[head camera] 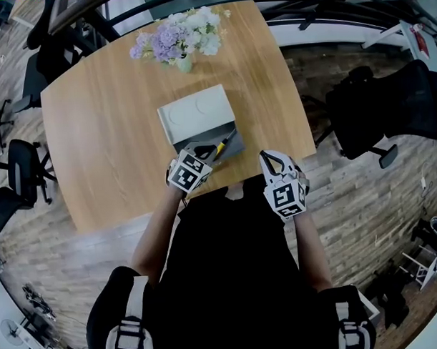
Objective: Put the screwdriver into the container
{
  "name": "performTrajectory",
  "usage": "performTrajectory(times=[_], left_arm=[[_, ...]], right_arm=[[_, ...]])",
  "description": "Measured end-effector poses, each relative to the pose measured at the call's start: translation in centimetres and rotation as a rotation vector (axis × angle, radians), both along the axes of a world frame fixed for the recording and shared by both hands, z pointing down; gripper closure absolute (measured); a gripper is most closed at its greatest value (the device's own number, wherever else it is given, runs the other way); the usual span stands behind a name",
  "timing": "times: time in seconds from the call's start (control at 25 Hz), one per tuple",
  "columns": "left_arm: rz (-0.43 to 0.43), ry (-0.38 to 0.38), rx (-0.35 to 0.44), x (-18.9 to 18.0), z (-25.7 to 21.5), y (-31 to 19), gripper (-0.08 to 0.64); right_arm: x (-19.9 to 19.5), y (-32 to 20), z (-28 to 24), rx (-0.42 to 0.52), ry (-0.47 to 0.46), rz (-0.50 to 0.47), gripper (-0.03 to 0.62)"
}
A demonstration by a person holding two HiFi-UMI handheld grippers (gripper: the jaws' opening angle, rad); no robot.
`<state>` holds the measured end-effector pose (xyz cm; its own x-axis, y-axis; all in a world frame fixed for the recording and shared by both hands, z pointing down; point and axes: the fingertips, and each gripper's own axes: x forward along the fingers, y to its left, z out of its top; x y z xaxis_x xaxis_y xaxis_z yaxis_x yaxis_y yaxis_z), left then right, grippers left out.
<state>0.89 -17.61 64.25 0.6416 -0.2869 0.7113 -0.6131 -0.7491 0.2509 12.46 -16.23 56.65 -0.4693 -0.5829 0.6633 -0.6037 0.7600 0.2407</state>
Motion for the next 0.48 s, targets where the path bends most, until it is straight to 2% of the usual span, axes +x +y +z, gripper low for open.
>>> performTrajectory(times=[0.24,0.48], left_arm=[[-0.036,0.101,0.076,-1.1,-3.3,0.2,0.537],[-0.032,0.131,0.112,-2.1,-4.3,1.3,0.537]], right_arm=[[-2.4,-0.1,-0.3,0.013,-0.023,-0.023,0.568],[-4.5,0.3,-0.1,0.009,-0.033,-0.058,0.568]])
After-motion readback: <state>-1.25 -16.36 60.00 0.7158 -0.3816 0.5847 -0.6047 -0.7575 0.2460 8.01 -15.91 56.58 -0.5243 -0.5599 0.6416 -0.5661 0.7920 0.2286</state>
